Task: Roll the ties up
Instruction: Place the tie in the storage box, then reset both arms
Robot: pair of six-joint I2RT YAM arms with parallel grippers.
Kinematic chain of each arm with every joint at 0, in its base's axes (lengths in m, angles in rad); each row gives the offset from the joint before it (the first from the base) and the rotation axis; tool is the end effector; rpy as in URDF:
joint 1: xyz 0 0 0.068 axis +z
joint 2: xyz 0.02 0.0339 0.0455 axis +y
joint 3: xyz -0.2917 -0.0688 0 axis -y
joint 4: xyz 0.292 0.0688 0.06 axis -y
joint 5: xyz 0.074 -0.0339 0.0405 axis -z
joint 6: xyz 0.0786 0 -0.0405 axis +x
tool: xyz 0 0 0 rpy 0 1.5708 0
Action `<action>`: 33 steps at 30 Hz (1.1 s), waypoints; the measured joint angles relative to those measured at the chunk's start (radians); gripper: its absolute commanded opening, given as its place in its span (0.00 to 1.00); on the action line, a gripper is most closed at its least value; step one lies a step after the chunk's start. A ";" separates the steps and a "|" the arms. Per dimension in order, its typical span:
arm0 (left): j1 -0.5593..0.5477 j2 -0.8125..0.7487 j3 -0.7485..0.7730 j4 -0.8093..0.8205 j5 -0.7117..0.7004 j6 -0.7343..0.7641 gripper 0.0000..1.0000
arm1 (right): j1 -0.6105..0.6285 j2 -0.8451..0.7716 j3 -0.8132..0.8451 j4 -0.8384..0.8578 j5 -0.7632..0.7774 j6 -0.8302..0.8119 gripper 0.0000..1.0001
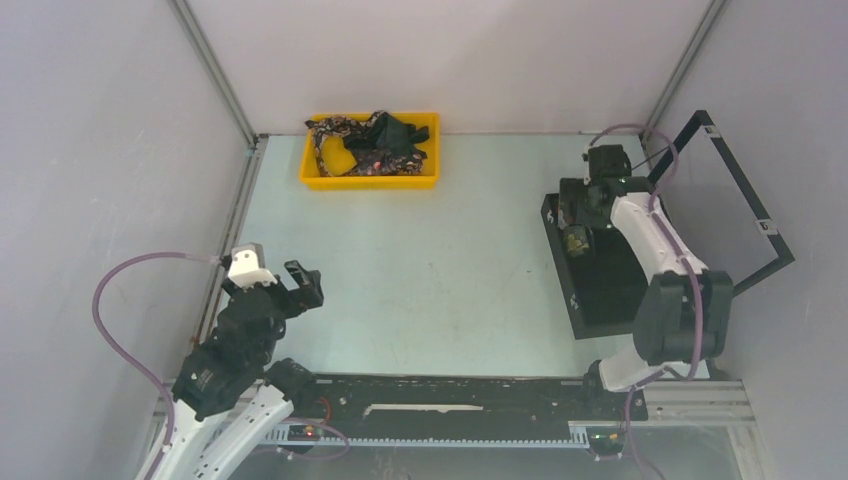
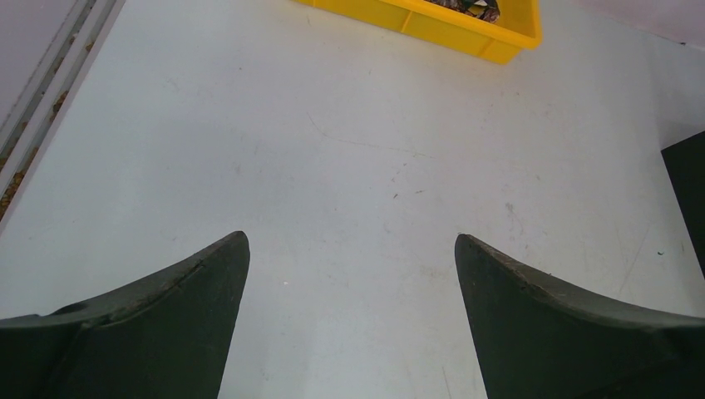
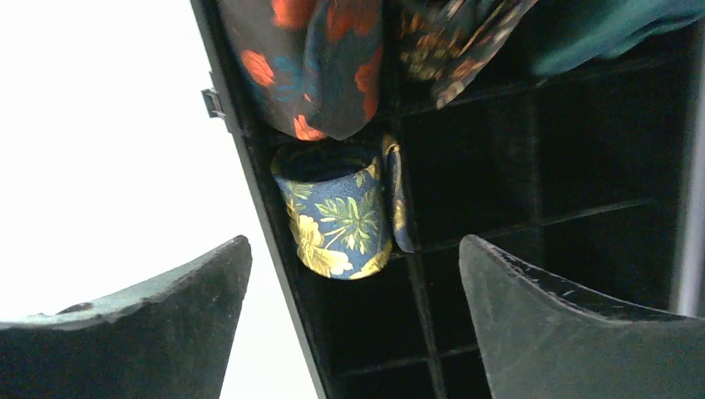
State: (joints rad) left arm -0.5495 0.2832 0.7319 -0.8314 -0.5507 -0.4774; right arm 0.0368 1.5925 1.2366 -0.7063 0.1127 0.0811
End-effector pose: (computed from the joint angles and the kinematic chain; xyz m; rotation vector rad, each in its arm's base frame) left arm 0.1134 -0.0212 0.3231 -0.2883 1.8758 -0.1597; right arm 0.3951 0.0057 0.2268 0.0966 2.6241 -0.1076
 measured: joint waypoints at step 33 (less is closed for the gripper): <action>0.000 -0.071 0.000 0.000 0.000 -0.002 1.00 | 0.135 -0.857 -0.590 0.177 -0.139 0.411 1.00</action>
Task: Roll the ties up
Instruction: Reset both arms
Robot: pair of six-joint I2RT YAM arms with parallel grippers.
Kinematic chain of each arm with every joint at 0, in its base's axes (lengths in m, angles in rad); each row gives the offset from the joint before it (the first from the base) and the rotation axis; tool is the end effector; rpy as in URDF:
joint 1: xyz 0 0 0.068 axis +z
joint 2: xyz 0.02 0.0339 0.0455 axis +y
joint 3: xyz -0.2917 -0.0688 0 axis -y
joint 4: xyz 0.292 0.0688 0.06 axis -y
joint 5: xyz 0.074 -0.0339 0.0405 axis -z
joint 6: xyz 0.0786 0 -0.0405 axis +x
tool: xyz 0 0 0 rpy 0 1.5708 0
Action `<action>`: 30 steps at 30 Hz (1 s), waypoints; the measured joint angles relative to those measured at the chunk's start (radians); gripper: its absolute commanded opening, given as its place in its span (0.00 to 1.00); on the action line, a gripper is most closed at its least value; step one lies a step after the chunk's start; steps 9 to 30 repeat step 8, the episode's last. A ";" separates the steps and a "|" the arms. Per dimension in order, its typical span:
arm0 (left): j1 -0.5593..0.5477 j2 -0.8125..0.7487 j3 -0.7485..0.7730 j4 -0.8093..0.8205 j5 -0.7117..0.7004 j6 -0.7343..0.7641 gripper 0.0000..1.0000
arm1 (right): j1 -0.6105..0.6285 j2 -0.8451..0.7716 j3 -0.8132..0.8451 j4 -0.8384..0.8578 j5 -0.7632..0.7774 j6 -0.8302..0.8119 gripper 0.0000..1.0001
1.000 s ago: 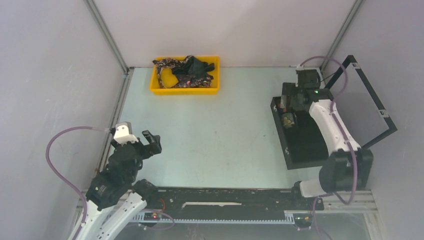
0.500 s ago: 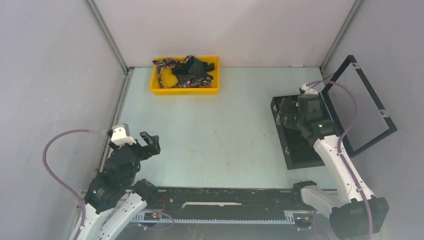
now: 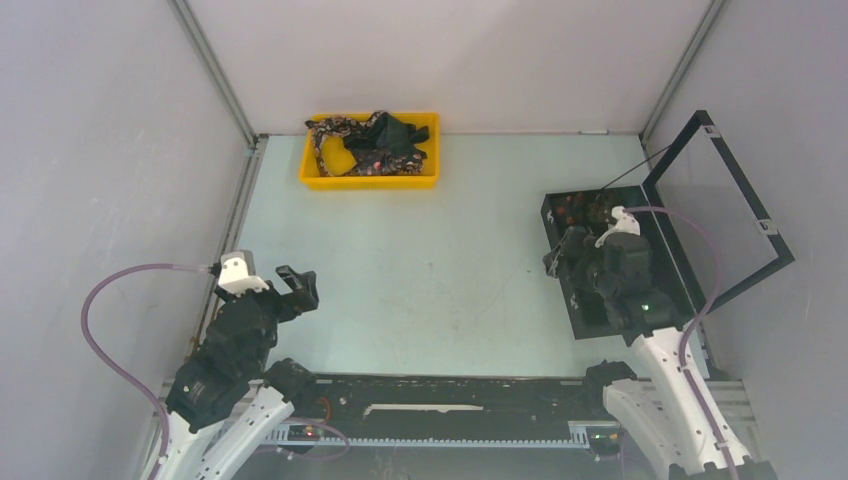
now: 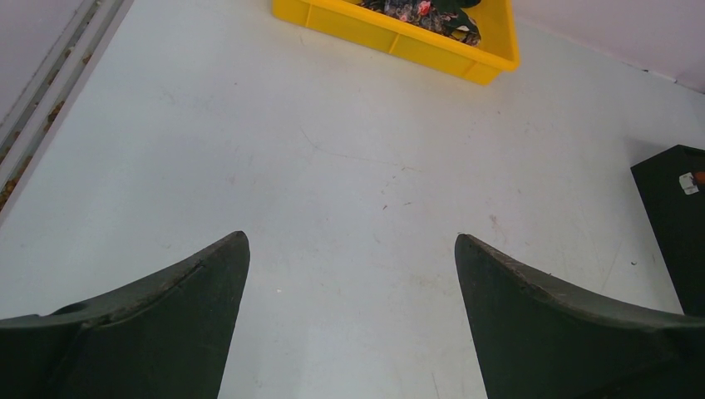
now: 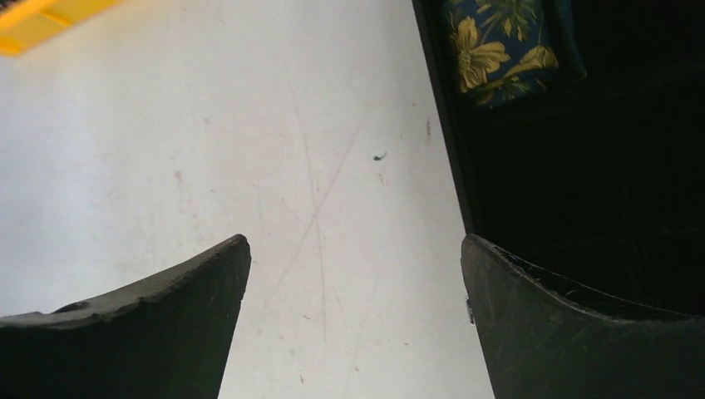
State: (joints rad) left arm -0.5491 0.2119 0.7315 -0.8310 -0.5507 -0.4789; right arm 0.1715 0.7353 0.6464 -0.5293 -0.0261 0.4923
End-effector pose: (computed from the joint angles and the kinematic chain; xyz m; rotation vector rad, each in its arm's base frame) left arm 0.1005 -0.0133 0.3287 -0.3075 1.8138 -0.2022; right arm 0.2205 0.0403 0.2546 0.3394 2.1914 0.4001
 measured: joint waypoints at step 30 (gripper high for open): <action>0.000 -0.001 0.000 0.000 -0.001 0.000 1.00 | -0.058 -0.040 -0.031 0.060 -0.076 0.040 1.00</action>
